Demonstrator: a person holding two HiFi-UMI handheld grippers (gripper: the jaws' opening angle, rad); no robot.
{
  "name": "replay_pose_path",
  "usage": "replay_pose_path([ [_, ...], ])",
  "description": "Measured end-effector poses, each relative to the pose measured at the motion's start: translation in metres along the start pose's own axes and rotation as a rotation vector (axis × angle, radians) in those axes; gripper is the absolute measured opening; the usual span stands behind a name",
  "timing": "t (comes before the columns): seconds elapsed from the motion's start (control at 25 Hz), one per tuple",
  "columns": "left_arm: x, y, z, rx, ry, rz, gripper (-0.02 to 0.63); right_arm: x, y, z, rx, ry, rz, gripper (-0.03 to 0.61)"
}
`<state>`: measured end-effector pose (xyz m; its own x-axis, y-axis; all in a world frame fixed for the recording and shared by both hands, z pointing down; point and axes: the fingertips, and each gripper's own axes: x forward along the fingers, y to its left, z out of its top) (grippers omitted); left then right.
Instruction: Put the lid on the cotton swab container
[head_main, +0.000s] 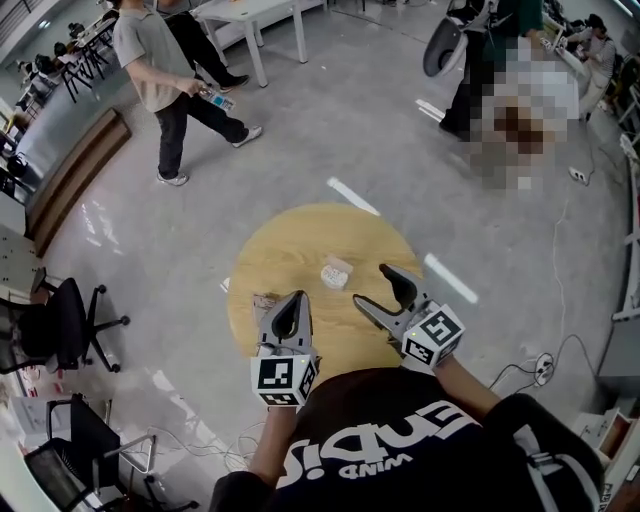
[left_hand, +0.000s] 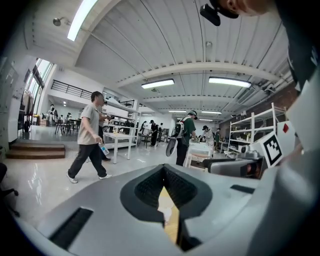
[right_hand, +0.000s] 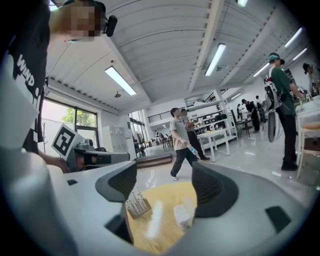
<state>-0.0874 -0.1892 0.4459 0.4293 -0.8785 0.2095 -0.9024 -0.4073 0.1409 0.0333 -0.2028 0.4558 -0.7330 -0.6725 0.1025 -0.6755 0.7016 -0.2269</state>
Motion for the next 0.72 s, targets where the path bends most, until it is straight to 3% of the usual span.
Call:
replay_pose_path([
  [0.12,0.004,-0.001,0.001,0.0,0.004,0.0,0.009,0.004,-0.011,0.002,0.037,-0.027,-0.024,0.385],
  [0.44,0.008,0.003,-0.001,-0.003,0.016,0.024,0.009,0.024,-0.009,-0.036,0.046,0.102,0.071,0.388],
  [0.72,0.009,0.013,-0.003,0.001,0.034,0.03,0.009,0.056,-0.025,-0.095,0.019,0.234,0.055,0.388],
])
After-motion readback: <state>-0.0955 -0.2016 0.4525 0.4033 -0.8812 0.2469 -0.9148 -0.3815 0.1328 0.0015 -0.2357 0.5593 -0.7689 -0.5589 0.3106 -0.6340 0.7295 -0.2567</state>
